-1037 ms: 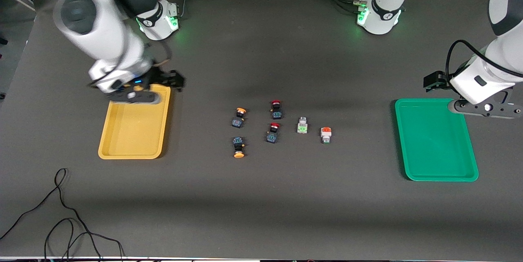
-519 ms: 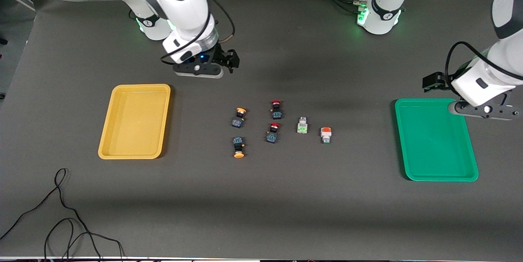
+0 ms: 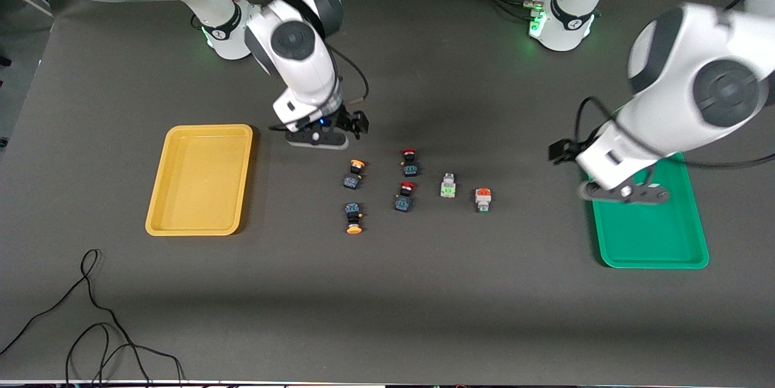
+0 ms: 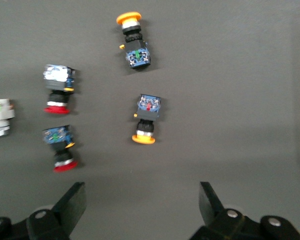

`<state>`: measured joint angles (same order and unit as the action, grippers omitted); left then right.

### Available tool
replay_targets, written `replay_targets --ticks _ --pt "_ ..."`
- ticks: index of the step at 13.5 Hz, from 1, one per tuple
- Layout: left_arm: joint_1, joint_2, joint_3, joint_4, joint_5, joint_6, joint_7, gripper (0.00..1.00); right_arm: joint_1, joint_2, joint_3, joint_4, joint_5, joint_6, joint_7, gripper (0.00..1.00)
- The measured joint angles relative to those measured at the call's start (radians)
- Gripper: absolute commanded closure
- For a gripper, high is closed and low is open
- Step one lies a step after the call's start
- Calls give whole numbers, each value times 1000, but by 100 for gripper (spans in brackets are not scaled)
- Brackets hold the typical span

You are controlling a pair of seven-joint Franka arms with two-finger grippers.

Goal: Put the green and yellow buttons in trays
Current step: 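Grasp an orange button with the right gripper while the left gripper grasps green button, then carry the orange button to the yellow tray while the left gripper carries green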

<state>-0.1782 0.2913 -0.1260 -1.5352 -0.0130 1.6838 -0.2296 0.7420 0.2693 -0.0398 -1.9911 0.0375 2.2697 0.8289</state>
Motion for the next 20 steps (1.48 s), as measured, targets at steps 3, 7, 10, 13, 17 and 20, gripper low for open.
replay_targets --ticks 3,7,10,13,17,20 --pt "-34 103 0 0 0 70 -56 1 0 121 -3 -10 0 137 0 0" --pt "-65 239 -1 -10 0 226 -122 1 -5 250 -10 -8 0 270 0 0" --pt "-100 327 -1 -31 0 356 -153 1 -6 289 -20 -2 0 320 0 1" --pt "-133 388 -1 -86 0 485 -160 1 -7 308 -27 23 0 322 0 28" --pt "-141 396 -1 -156 0 535 -160 1 -7 333 -28 52 0 322 1 56" --pt "-150 396 -1 -198 0 587 -160 1 -7 336 -30 68 0 319 1 62"
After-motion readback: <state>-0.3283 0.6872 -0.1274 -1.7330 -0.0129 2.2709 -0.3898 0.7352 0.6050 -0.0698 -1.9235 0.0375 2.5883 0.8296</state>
